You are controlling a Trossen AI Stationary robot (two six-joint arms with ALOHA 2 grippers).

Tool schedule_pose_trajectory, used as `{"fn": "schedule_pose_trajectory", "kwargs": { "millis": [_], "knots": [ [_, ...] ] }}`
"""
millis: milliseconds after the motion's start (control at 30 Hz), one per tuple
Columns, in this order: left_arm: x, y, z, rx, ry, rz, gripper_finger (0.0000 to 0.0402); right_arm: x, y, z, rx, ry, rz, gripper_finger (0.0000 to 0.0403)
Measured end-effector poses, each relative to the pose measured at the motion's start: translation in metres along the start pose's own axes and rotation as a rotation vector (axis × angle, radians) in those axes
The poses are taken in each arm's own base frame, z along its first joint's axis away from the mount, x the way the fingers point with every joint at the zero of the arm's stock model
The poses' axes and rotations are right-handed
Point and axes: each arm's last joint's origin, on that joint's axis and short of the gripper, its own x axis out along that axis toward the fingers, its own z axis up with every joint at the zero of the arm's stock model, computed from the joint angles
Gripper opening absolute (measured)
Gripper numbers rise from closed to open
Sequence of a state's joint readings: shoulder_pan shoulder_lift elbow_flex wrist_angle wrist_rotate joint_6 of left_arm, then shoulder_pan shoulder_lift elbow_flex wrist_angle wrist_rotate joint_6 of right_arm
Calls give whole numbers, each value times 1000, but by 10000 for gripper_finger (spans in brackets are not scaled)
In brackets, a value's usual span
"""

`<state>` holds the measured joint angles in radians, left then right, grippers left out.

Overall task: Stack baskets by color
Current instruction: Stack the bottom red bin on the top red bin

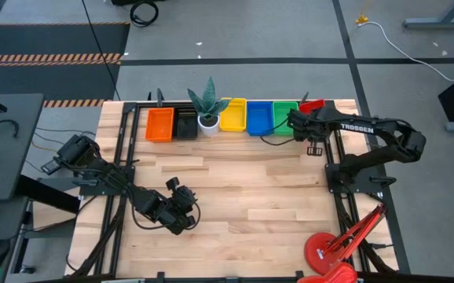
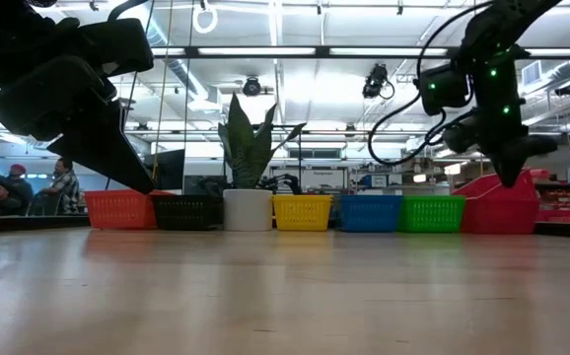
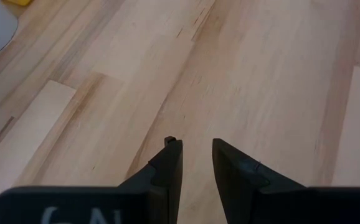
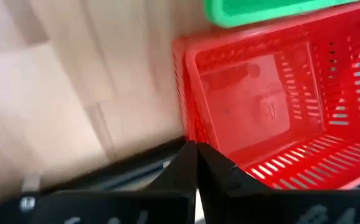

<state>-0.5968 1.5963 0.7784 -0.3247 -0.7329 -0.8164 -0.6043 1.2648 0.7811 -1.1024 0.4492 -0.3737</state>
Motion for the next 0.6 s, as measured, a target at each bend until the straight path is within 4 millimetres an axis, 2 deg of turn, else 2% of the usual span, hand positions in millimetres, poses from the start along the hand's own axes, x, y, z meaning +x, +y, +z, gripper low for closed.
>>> {"fn": "schedule_pose_trajectory", "kwargs": {
  "millis": [133, 467, 600],
  "knots": [
    [0, 0, 0, 0, 0, 0, 94, 2, -3, 2, 33, -19, -9, 5],
    [0, 0, 0, 0, 0, 0, 94, -19, -4, 4, 43, -145, -15, 3],
    [0, 0, 0, 0, 0, 0, 94, -17, -3, 5, 1, -140, -1, 24]
  ]
}}
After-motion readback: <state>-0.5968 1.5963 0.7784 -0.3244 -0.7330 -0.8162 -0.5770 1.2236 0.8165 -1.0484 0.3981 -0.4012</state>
